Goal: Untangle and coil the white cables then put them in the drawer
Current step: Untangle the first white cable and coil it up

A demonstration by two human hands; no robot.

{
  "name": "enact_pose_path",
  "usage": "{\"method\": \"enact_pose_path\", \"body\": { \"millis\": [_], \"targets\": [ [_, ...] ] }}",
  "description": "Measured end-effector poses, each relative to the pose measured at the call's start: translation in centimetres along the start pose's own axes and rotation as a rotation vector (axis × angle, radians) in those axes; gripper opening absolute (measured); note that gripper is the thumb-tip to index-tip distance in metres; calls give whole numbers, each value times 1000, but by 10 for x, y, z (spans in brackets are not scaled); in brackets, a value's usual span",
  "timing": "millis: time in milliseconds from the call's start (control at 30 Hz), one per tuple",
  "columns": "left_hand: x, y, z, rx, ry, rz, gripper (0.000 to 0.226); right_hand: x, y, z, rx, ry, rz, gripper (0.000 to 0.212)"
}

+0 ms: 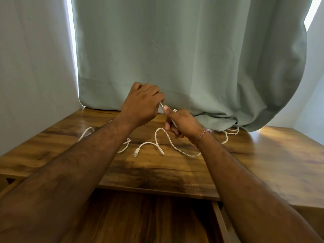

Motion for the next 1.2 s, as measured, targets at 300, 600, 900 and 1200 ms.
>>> {"method": "enact_pose_path", "body": {
  "millis": [300,600,900,1200],
  "targets": [
    [14,16,-12,-236,16,-121,42,11,-4,-7,-385,436,908,40],
    [59,-1,-32,-270,210,-463,51,9,32,-11,-616,203,1205,26],
    [37,-10,-46,-228,149,-194,38,-16,12,5,-482,-464,1293,25],
    [34,-30,-39,308,209,-62,26,-19,-25,1,-122,-715,206,18]
  ]
}}
Point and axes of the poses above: each hand's wrist, its own z-axis towards the middle knuckle, its own x-axis out of the palm, y = z × x, the point moved 5 cm from there along z, towards the middle knuckle, and after that the axes turned 10 degrees about y, right-handed, at the moved point
